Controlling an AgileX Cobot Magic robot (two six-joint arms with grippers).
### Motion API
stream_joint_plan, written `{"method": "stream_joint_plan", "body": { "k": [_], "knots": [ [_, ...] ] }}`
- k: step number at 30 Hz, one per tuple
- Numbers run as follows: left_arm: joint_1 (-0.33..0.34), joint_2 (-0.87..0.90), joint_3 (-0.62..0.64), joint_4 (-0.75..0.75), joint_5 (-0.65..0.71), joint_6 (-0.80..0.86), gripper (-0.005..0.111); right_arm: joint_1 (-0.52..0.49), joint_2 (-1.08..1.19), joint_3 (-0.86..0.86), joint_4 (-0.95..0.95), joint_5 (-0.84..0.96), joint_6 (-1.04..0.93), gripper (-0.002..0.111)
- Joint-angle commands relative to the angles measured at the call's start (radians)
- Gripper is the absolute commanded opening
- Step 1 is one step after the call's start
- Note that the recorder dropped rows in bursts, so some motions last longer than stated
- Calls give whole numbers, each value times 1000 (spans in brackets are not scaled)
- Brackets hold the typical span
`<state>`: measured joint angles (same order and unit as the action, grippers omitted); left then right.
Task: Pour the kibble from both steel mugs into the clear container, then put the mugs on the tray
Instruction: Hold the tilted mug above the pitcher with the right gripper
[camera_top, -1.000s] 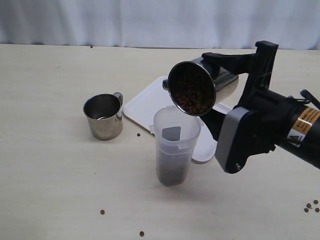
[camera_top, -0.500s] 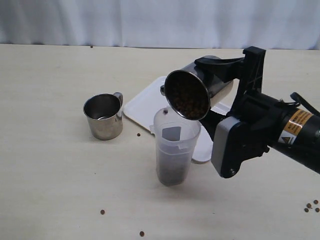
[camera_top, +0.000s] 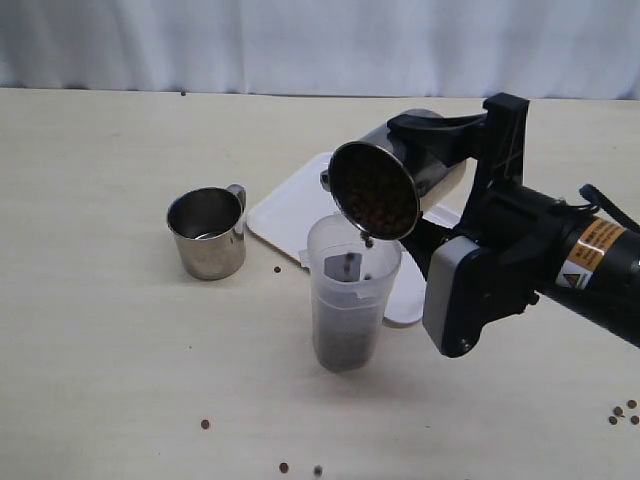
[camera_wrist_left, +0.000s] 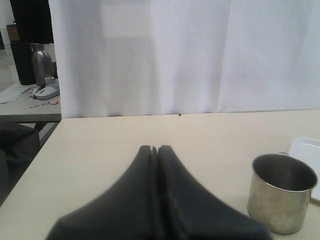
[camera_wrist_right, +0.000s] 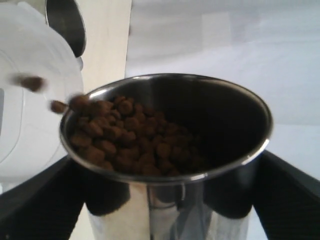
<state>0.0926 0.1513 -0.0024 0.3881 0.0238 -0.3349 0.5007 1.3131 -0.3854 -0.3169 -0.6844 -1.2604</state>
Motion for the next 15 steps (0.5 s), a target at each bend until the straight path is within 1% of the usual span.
{"method": "stream_joint_plan", "body": {
  "k": [1, 15],
  "knots": [
    [2, -7, 2, -5, -8, -3, 0, 1, -2, -9, 12, -55, -10, 5],
    [2, -7, 2, -5, -8, -3, 0, 1, -2, -11, -3, -55, -36, 5]
  ]
}}
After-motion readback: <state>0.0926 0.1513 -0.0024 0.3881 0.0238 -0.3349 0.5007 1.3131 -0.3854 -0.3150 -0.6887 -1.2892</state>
